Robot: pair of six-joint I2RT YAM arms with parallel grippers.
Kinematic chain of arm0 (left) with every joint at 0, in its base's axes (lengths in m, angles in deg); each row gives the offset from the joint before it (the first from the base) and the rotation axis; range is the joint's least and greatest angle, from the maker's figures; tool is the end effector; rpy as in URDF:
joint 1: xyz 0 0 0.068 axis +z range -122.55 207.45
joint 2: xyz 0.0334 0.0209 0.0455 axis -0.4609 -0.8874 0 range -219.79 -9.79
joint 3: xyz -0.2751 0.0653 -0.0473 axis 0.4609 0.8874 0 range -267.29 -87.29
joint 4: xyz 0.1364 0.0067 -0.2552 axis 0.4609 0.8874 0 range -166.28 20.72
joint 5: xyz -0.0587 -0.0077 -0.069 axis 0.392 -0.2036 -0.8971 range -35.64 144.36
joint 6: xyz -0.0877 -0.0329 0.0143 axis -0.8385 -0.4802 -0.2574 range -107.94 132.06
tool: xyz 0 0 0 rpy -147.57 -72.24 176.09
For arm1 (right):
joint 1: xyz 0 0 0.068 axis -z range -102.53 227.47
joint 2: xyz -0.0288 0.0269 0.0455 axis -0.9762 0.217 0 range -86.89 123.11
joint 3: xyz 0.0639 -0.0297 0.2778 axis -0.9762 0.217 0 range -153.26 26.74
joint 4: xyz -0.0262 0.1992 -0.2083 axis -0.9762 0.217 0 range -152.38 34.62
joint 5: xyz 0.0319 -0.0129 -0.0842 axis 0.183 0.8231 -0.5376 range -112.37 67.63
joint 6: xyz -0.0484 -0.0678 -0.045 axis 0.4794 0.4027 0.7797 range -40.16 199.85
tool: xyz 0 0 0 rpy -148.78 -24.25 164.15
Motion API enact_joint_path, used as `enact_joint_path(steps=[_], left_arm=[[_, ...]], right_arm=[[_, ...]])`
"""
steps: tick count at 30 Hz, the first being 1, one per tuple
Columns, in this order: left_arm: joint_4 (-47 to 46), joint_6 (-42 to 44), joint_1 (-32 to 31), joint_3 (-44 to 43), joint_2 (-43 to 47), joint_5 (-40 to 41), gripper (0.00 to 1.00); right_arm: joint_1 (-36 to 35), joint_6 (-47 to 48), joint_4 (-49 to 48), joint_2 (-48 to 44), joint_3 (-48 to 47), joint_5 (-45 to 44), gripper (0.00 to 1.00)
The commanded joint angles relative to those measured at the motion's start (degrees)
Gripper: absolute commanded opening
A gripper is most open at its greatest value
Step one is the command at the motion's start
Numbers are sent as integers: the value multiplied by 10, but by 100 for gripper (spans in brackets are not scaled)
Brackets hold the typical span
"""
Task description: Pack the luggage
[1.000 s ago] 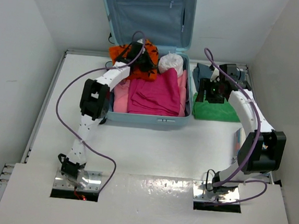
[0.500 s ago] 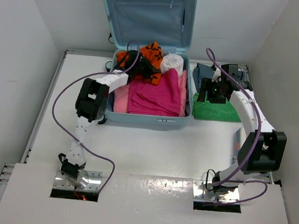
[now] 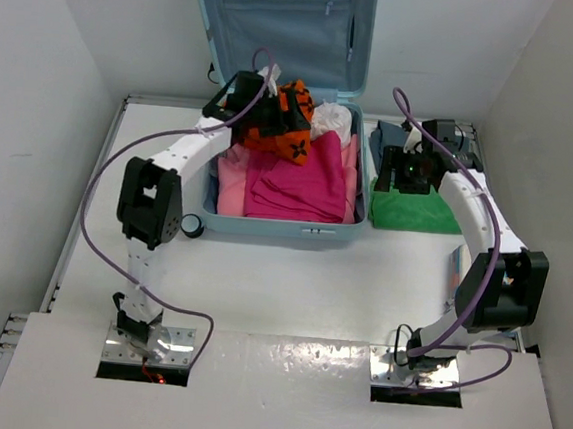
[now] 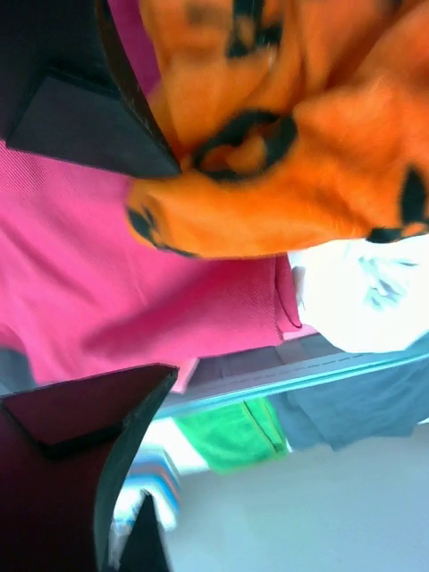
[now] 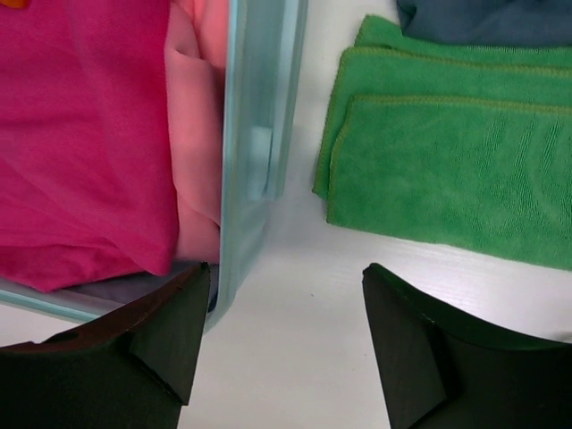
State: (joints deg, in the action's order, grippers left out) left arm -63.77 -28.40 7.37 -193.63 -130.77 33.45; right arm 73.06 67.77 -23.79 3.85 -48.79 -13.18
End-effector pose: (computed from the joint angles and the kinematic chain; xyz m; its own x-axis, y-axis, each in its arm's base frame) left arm 0.5354 -0.2282 0.2703 -0.7277 -0.3795 -0.5713 0.1927 0.6863 -0.7013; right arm 0.3958 0.0442 0.2497 -0.8223 0.1437 -0.5507 0.0021 0.9683 0.2496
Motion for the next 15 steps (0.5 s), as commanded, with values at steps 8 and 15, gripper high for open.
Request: enact_joint_path(steps=[8,15], left_arm=[[63,165,76,-50,-4,70,43],[45,228,81,-20,35,118,84]], right_arm=[[-10,0,-42,-1,-21,-21,66],[27,70,-60,-20,23,-127,73]])
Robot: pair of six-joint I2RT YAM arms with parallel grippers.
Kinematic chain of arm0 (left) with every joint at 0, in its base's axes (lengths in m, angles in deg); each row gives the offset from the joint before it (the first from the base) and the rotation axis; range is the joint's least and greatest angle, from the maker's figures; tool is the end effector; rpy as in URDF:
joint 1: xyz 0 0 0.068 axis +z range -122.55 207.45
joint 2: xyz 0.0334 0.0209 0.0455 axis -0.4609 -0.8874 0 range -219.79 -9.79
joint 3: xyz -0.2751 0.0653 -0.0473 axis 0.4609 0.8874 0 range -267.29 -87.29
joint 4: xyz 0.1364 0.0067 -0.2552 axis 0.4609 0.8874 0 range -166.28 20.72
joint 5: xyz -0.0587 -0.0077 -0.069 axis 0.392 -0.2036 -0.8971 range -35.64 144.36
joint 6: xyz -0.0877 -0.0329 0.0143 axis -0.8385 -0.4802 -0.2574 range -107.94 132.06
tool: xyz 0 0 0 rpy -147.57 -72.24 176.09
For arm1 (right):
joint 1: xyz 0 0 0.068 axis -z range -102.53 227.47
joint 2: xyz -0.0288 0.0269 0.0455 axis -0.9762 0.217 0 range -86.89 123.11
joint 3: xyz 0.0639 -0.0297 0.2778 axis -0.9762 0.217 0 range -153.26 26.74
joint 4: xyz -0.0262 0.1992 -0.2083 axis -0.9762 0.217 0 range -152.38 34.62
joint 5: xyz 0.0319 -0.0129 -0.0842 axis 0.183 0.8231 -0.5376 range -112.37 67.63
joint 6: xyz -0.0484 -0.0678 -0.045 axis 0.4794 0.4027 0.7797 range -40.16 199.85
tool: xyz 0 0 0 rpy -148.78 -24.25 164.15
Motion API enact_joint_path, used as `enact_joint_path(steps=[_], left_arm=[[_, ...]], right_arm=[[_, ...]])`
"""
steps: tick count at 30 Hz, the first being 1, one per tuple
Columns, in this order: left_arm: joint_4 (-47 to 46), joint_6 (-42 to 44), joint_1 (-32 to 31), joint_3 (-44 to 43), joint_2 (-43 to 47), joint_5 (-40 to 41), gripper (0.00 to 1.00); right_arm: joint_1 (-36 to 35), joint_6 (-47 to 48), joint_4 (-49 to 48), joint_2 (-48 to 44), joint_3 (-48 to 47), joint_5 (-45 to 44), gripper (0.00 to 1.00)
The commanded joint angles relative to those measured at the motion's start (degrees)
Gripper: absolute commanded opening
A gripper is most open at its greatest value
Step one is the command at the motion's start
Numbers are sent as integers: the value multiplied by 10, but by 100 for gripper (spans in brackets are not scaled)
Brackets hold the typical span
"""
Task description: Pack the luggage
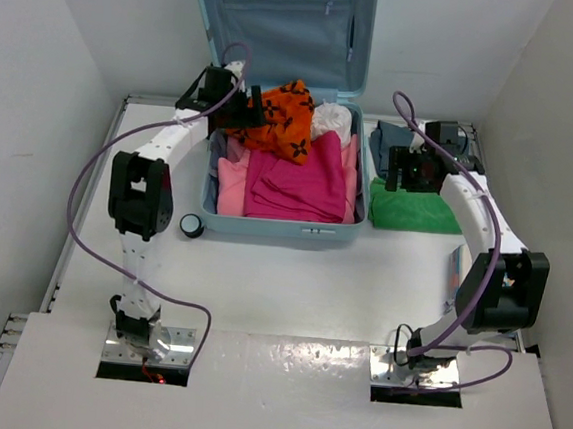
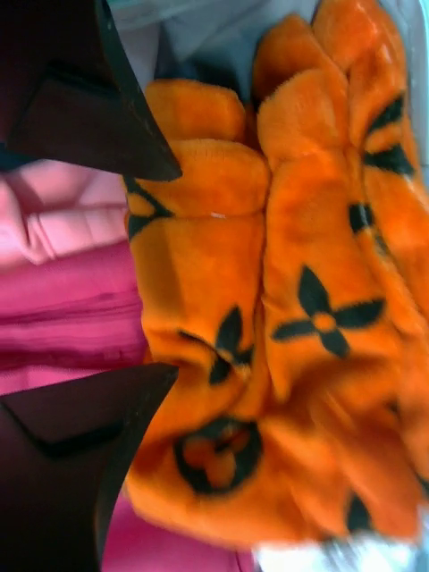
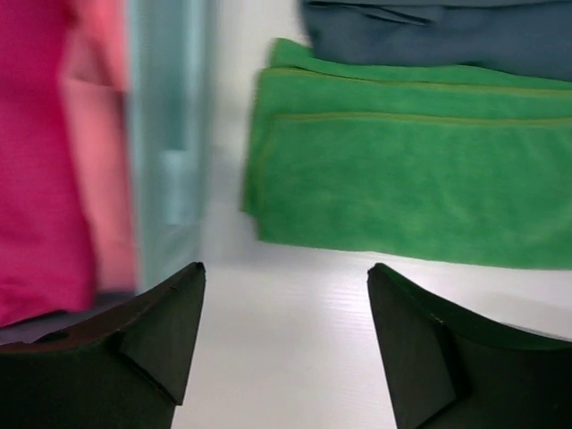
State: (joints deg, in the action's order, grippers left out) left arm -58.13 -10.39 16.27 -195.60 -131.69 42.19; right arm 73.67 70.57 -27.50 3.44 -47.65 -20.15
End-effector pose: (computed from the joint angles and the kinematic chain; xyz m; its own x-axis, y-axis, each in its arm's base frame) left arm 0.5677 -0.1306 0.2604 -0.6165 -0.2587 -0.7436 0.1405 0.8932 -0.4273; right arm 0.4019 0.0299 0.2504 -0.7779 0.1098 -0.6187 0.0352 0.9907 0.1315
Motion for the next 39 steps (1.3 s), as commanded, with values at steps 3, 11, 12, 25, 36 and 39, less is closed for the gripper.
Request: enact_joint_path(steps=[3,11,12,25,36,39], left_arm=[[-12,80,-8,20,79,60,90],[15,59,50,37,120,52,92],[24,59,58,29,120,52,92],[70,6,150,-37,101,-2,92],[80,-18,161,-57,74,-8,92],[80,-23,161,-45,74,-8,92]], right_arm=[[19,71,-26,3,28,-72,77],[-6,-114,-21,98,23,-47,81],[-13,-136,-27,123,18,-56,81],[-39,-204,-83,260,-28,-172,61],[-23,-166,-106,246,-4,-149,57],[-24,-181,-112,252,-11,-143,65]])
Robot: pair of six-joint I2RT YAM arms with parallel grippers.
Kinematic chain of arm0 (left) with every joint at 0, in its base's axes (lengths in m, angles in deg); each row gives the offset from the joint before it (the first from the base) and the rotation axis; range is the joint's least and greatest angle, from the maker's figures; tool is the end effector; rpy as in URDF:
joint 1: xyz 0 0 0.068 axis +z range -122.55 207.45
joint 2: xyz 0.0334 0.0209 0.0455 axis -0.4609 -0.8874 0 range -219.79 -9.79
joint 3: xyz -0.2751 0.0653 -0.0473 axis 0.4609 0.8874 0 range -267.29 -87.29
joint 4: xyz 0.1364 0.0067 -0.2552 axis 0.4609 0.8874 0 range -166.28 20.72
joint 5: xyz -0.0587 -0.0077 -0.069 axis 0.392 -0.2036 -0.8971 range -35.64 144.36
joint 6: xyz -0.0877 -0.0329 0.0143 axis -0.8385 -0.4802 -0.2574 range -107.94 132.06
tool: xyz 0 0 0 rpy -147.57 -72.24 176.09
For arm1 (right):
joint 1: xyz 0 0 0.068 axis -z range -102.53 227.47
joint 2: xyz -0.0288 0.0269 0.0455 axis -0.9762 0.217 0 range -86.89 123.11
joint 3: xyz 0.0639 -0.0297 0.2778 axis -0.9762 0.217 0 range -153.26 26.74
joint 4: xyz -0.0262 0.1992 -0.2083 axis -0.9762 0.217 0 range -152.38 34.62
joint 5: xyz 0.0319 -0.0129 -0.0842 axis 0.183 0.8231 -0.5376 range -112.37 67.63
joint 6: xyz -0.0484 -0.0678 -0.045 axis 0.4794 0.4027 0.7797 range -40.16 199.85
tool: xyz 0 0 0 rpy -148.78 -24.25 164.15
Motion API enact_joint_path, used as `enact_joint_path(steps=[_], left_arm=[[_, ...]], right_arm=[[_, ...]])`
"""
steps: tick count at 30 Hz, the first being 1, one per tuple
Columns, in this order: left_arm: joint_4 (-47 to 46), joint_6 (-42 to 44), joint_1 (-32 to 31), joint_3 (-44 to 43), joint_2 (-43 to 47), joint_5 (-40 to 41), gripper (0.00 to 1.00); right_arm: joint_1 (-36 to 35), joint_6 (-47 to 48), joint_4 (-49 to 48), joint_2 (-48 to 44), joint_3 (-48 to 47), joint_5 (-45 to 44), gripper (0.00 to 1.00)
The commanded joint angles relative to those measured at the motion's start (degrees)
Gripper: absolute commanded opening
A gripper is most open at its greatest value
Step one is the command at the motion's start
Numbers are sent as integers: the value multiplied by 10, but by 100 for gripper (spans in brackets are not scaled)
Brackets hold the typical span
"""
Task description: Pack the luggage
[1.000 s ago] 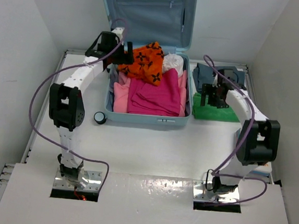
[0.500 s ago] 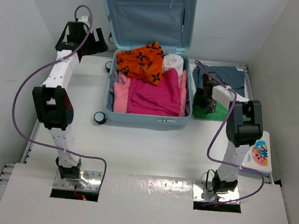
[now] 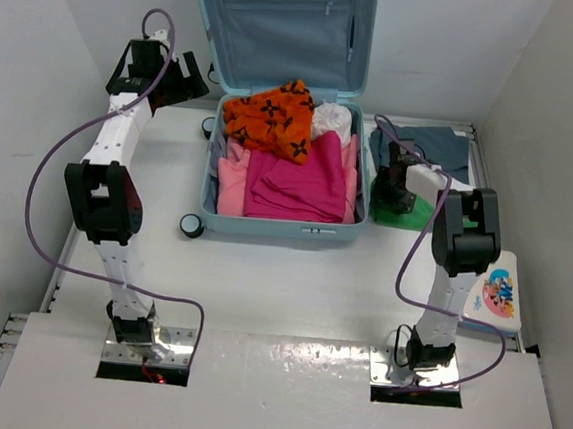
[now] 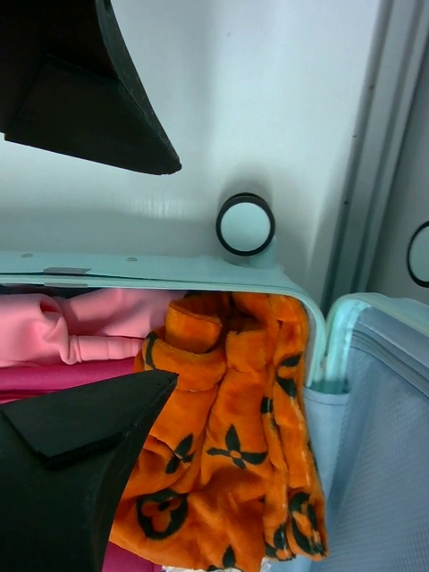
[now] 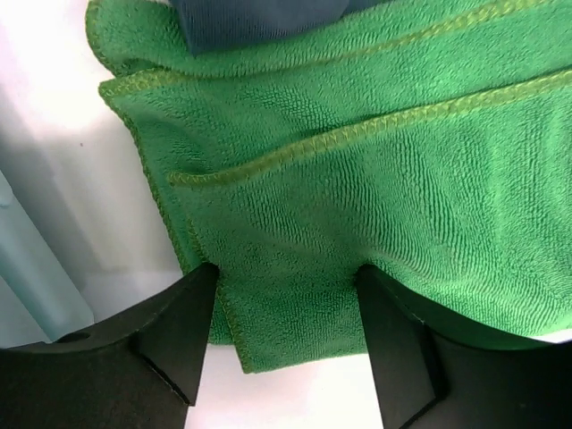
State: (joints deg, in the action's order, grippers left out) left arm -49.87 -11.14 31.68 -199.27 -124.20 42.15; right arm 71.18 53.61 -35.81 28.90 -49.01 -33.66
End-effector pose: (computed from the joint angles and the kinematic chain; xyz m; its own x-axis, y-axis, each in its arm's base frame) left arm 0.5500 0.0226 0.3390 -0.4865 -0.4221 -0.7649 -0.0861 0.8944 -0.4388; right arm 0.4518 0.0329 0.0883 -0.8316 0.3445 -0.4356 0.3762 0.9264 0.0144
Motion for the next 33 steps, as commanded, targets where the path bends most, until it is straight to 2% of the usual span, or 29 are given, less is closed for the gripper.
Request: enact_joint_path(steps=[1,5,8,9,10,12,13,15,18,19,21,24,27,33], left_arm=[[-2,-16,7,-8,-1,-8,92],[-2,-4,7,-8,-1,3,92],[3,2,7,-13,-1,9,92],[3,7,7,-13,-1,9,92],[3,7,7,-13,-1,9,92],[3,7,13,-13,-1,9,92],[8,7,13,-13,-1,9,92],[8,7,18,-13,-1,-2,92],[8,7,32,0,9,-16,92],[8,7,39,5,15,-16,92],[14,12,46,18,21,-25,92],[14,12,59,32,29,-44,92],[14,12,71,57,45,-49,92],[14,12,83,92,81,-55,92]], right_arm=[[1,-13,-29,2,-2,-14,65],[19,-30,24,53,-54,-19,62],[25,-27,44,66,-65,-21,52],[28,-25,53,66,-63,-17,47],[30,-23,57,66,-61,-8,36],[39,-20,60,59,-43,-1,25],[41,-13,55,56,-37,5,11],[54,3,45,23,-11,28,0],[60,15,23,-44,6,110,0],[80,22,18,-59,7,173,0],[75,33,6,-112,-1,291,0],[68,24,-47,-179,6,340,0],[4,8,-68,-204,2,362,0],[-65,-53,-98,-210,-2,384,0]])
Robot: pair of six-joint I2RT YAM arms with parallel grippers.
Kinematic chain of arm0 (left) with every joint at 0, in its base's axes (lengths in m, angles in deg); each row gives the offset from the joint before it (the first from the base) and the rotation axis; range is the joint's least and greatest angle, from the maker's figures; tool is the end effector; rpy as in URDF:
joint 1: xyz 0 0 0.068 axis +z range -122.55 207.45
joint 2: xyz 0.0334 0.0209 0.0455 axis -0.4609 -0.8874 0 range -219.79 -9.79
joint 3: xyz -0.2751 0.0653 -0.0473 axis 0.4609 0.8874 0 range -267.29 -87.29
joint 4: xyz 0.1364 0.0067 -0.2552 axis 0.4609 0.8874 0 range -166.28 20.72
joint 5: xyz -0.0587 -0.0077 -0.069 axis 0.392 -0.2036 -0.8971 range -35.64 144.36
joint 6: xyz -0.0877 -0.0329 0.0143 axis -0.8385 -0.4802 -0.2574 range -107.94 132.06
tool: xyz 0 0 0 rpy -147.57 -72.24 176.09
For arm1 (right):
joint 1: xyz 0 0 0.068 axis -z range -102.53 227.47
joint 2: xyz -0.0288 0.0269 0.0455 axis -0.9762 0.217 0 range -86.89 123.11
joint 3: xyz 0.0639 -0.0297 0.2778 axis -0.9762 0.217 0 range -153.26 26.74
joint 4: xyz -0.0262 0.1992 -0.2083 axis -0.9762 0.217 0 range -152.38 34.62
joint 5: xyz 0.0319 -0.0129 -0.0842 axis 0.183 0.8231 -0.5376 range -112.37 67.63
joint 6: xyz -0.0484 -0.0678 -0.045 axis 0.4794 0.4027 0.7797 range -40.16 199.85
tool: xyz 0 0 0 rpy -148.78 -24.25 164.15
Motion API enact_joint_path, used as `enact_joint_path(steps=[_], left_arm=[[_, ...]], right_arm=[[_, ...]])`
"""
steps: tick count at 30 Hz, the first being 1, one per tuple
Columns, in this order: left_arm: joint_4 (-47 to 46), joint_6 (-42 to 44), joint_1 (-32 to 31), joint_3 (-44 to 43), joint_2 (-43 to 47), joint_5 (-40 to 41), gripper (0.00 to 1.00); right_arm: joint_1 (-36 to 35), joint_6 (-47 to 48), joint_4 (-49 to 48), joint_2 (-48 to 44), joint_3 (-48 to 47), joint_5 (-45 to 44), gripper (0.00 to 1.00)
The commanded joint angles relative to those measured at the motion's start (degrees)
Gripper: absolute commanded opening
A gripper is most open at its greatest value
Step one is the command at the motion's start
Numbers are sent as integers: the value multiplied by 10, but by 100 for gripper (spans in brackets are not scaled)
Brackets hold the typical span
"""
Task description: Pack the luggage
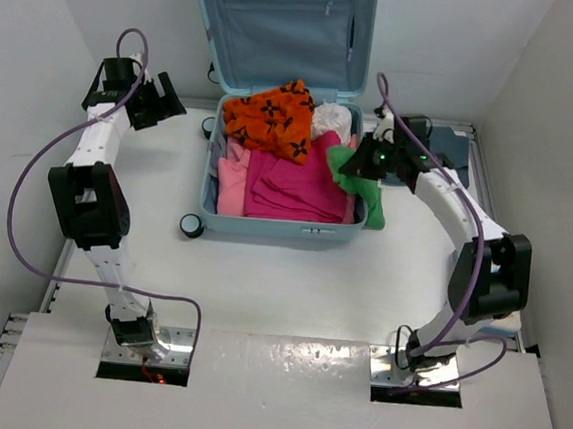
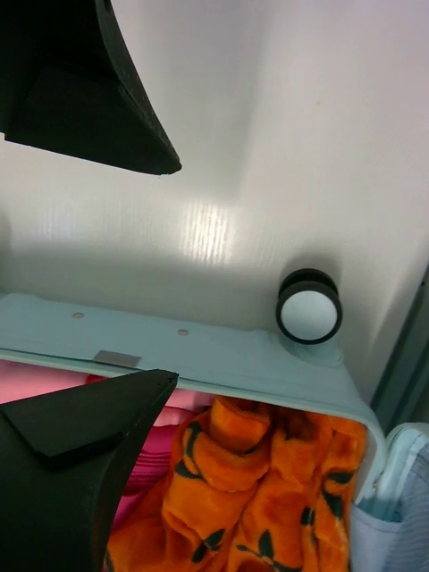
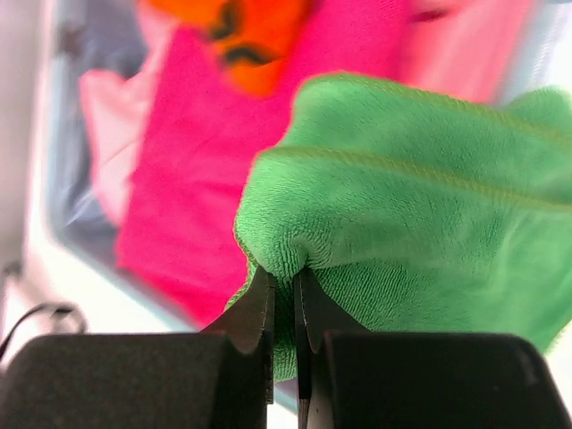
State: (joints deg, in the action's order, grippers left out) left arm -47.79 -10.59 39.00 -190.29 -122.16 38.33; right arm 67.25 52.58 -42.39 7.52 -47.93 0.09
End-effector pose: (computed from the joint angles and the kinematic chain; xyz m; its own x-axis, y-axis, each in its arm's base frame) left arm 0.5241 0.0830 0.2892 -0.5630 -0.4929 -0.6633 -0.2122 0.8620 -0.4604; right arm 0.4252 0.1098 0.2568 -0.7667 0.2920 -0.5718 -0.1147 0.8140 0.5694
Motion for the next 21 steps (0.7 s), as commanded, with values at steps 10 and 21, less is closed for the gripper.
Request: enact_joint_path(steps=[10,21], left_arm=[[-7,13,51,53,102,-27,92],[20,-2,102,117,143,-59,90]], right_arm=[[-162,-146,-109,133,-113,72,0],[-259,-196,-152,293,-270,71,0]])
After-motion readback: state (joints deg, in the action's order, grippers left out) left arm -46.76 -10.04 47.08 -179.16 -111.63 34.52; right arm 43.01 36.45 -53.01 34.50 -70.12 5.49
